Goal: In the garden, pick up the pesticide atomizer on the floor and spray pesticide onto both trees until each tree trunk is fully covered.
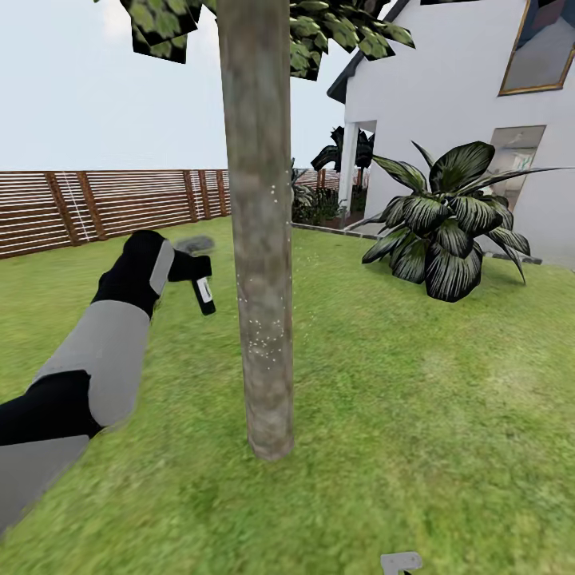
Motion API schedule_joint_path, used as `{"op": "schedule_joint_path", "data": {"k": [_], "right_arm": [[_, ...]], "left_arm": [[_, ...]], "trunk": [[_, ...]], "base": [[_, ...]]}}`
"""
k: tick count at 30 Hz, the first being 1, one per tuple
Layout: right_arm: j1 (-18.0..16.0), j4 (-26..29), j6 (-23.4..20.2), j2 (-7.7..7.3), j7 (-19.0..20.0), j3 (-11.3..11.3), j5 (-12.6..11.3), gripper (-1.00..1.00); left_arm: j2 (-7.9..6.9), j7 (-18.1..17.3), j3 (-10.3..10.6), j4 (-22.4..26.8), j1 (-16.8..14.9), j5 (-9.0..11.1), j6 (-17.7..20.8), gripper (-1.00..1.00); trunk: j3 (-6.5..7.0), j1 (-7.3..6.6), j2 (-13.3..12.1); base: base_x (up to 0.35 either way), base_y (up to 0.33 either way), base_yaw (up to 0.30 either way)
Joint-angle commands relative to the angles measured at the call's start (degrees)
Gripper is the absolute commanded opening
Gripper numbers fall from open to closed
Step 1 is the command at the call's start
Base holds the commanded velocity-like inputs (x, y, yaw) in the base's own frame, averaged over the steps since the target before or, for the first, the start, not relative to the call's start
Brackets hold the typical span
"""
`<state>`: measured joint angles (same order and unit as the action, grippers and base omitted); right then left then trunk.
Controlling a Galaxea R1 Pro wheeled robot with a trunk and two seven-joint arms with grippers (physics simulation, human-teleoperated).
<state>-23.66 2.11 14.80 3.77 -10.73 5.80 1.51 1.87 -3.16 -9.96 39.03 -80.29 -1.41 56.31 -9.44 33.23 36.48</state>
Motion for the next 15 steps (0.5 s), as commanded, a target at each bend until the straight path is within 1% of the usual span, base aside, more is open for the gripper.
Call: {"op": "schedule_joint_path", "data": {"k": [1,3,4,5,6,8,11,13,15], "right_arm": [[0.0,-0.1,0.1,0.01,-0.4,0.4,0.2,1.0],[-0.1,-0.1,0.1,0.01,-0.4,0.4,0.2,1.0],[-0.1,-0.1,0.1,0.01,-0.4,0.4,0.2,1.0],[-0.1,-0.1,0.1,0.01,-0.4,0.4,0.2,1.0],[-0.1,-0.1,0.1,0.01,-0.4,0.4,0.2,1.0],[-0.1,0.0,0.1,-0.03,-0.4,0.4,0.2,1.0],[-0.1,0.0,0.1,-0.04,-0.4,0.4,0.2,1.0],[-0.1,0.0,0.1,-0.03,-0.4,0.4,0.2,1.0],[0.0,0.0,0.1,-0.01,-0.4,0.4,0.2,1.0]], "left_arm": [[0.06,-0.3,-0.3,-1.1,-1.5,-0.3,0.3,-1.0],[0.08,-0.3,-0.3,-4.1,-4.4,-0.3,0.4,-1.0],[0.09,-0.3,-0.3,-4.8,-5.1,-0.3,0.4,-1.0],[0.12,-0.3,-0.3,-6.5,-7.3,-0.3,0.4,-1.0],[0.13,-0.3,-0.3,-7.2,-8.6,-0.3,0.5,-1.0],[0.35,-0.3,-0.3,-7.8,-10.2,-0.3,0.5,-1.0],[1.46,-0.3,-0.3,-8.4,-13.6,-0.3,0.6,-1.0],[1.59,-0.4,-0.3,-8.6,-14.8,-0.3,0.6,-1.0],[1.69,-0.4,-0.3,-8.7,-16.8,-0.3,0.6,-1.0]], "trunk": [[-0.11,0.02,0.1],[-0.11,0.02,0.1],[-0.11,0.02,0.1],[-0.11,0.02,0.1],[-0.11,0.02,0.1],[-0.11,0.02,0.1],[-0.11,0.02,0.1],[-0.11,0.02,0.1],[-0.11,0.02,0.1]], "base": [[0.0,0.0,0.0],[0.0,0.0,0.0],[0.0,0.0,0.0],[0.0,0.0,0.0],[0.0,0.0,0.0],[0.0,0.0,0.0],[0.0,0.0,0.0],[0.0,0.0,0.0],[0.0,0.0,0.0]]}}
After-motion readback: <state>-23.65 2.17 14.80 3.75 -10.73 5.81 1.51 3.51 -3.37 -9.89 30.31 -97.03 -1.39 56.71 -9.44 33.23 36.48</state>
